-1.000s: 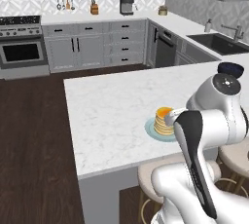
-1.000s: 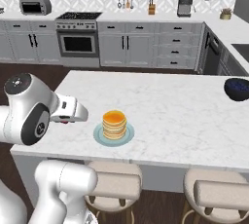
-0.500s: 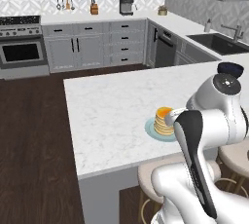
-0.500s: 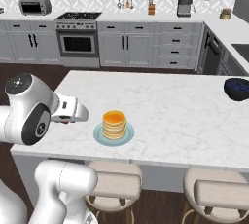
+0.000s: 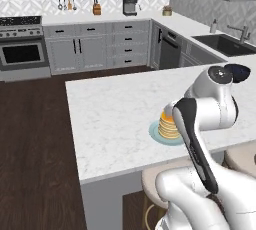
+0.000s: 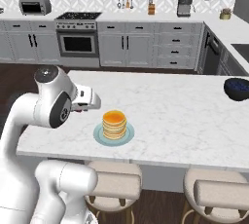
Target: Take the strawberry from the fridge and place it on top of the pancake, located on the dining counter.
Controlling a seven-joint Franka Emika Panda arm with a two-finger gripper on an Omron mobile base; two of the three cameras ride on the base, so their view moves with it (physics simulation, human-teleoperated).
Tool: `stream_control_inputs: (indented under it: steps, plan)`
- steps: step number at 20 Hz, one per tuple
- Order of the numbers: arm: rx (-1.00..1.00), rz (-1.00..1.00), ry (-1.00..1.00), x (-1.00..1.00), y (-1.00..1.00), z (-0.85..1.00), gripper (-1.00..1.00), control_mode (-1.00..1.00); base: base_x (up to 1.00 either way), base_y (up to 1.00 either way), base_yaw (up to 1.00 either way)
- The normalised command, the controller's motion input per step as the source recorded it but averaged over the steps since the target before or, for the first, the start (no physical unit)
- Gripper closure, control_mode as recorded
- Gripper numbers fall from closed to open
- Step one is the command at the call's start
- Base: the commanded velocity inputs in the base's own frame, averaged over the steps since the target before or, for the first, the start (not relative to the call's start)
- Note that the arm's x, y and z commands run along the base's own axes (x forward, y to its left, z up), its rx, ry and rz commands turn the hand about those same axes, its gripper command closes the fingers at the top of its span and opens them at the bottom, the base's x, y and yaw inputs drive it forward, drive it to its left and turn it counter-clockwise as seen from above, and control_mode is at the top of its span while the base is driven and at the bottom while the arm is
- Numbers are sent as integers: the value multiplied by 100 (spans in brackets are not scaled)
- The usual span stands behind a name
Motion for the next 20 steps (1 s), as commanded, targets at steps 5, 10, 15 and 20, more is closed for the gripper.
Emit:
stream_control_inputs:
  steps: [5, 10, 15, 20]
  plan:
    - [2, 8, 15, 100, -26, -3, 100, -100, 0, 0, 0]
    - [1, 0, 17, 84, -43, -36, 100, -100, 0, 0, 0]
    - [-3, 0, 4, 49, -9, -68, 100, -100, 0, 0, 0]
    - [-2, 0, 5, 27, 0, -55, 100, -100, 0, 0, 0]
